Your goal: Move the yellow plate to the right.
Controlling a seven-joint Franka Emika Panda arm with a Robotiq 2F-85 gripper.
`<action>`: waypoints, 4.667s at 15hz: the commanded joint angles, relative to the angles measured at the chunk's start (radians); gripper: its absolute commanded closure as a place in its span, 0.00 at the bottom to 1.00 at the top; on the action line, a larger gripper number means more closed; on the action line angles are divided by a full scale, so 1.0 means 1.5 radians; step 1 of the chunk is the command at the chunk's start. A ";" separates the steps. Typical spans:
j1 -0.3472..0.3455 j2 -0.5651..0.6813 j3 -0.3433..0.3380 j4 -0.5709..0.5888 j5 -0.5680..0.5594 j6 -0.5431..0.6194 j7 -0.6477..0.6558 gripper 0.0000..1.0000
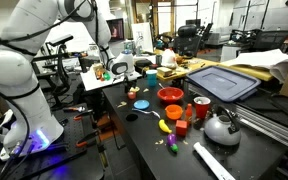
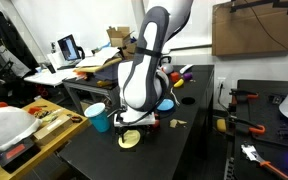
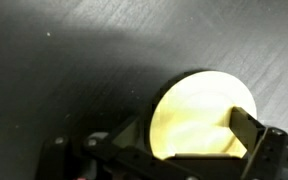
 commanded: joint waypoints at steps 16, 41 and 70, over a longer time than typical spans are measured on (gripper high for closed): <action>0.008 0.010 0.015 -0.004 0.032 0.117 -0.051 0.00; 0.242 -0.071 -0.206 -0.028 0.019 0.055 -0.024 0.98; 0.098 -0.133 -0.095 0.295 -0.484 -0.774 0.079 0.98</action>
